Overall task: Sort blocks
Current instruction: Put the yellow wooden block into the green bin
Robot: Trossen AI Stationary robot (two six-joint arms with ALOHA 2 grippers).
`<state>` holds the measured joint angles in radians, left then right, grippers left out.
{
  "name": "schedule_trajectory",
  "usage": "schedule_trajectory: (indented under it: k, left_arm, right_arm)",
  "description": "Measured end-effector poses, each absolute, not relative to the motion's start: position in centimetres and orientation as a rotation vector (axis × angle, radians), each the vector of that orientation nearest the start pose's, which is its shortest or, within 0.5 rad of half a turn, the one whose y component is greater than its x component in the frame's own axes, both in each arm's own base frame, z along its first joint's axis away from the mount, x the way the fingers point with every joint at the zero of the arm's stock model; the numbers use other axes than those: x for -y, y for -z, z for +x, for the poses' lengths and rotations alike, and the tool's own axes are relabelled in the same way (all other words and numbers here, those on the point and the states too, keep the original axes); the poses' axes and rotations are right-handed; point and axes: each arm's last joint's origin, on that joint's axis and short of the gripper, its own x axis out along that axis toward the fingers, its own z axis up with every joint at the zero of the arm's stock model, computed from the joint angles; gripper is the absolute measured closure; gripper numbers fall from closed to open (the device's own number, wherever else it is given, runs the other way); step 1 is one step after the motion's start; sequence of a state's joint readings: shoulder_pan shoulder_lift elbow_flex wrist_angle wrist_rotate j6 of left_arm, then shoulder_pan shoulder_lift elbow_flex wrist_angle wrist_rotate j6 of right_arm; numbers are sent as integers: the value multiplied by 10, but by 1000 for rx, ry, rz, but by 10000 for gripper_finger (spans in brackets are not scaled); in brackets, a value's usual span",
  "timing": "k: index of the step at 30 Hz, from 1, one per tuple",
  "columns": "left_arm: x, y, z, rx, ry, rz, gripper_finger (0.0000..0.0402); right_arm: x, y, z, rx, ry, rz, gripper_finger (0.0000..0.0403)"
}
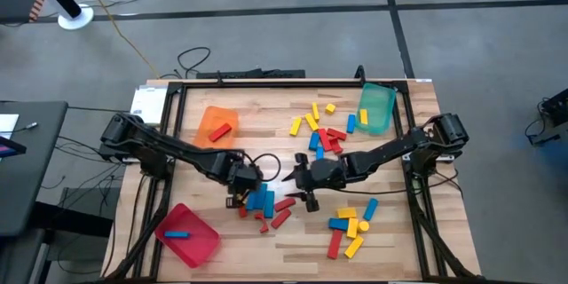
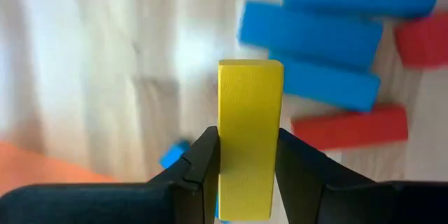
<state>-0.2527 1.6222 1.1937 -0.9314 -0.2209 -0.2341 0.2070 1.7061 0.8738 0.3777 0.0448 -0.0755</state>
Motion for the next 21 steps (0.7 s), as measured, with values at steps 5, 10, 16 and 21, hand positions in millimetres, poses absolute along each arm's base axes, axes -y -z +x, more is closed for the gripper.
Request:
schedule_trajectory:
  k: [5,10,16,21]
  left_arm:
    - [69,-250,307,-1183,-170,228,299]
    - [71,-265,316,-1084,-158,266,299]
    - [72,-271,323,-1018,-141,283,298]
    - [73,-272,326,-982,-130,292,298]
  right_arm:
    - [-72,-194,349,-312,-166,-133,163]
    - [-68,-199,351,-257,-98,-175,163]
    - [-66,-201,352,-236,-32,-229,163]
    - [-63,-202,353,-236,-3,-256,163]
